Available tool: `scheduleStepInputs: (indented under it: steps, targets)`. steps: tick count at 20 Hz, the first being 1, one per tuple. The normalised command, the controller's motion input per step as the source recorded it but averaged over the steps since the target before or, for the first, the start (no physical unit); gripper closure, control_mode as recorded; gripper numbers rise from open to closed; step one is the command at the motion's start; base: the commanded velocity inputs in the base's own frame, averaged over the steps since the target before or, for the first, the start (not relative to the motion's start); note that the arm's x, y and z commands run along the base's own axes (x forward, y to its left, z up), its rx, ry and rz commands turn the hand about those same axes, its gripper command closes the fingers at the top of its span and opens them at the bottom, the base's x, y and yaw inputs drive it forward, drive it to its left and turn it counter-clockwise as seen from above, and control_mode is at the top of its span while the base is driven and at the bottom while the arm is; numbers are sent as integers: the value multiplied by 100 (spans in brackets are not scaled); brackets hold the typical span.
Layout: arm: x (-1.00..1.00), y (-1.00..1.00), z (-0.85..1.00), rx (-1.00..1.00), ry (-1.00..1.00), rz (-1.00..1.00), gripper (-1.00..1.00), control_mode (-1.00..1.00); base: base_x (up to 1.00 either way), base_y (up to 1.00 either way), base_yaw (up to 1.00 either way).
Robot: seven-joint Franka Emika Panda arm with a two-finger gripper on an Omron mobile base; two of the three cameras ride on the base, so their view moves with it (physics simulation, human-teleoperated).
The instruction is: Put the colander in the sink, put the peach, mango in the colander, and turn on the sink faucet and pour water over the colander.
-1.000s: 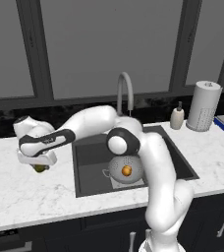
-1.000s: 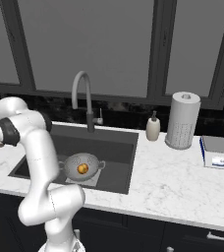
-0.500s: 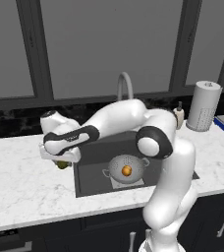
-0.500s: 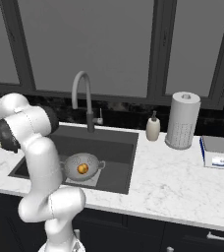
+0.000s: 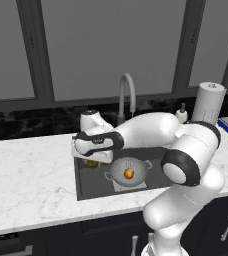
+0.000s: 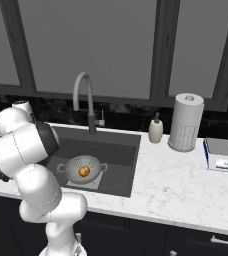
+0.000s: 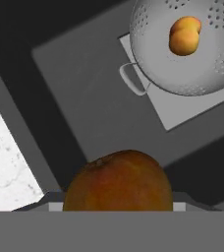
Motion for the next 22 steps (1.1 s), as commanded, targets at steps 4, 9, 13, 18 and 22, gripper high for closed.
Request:
scheduleStepInputs:
  steps: [4, 9, 13, 18, 22]
  targets:
    - [0, -100, 0, 5, 0, 6, 100, -100, 0, 0, 0]
    - [0, -79, -8, 1, 0, 10, 100, -100, 0, 0, 0]
    - [8, -43, -27, 0, 0, 8, 100, -100, 0, 0, 0]
    - [23, -34, -34, 0, 0, 5, 100, -100, 0, 0, 0]
    - [26, -31, -40, 0, 0, 3, 100, -100, 0, 0, 0]
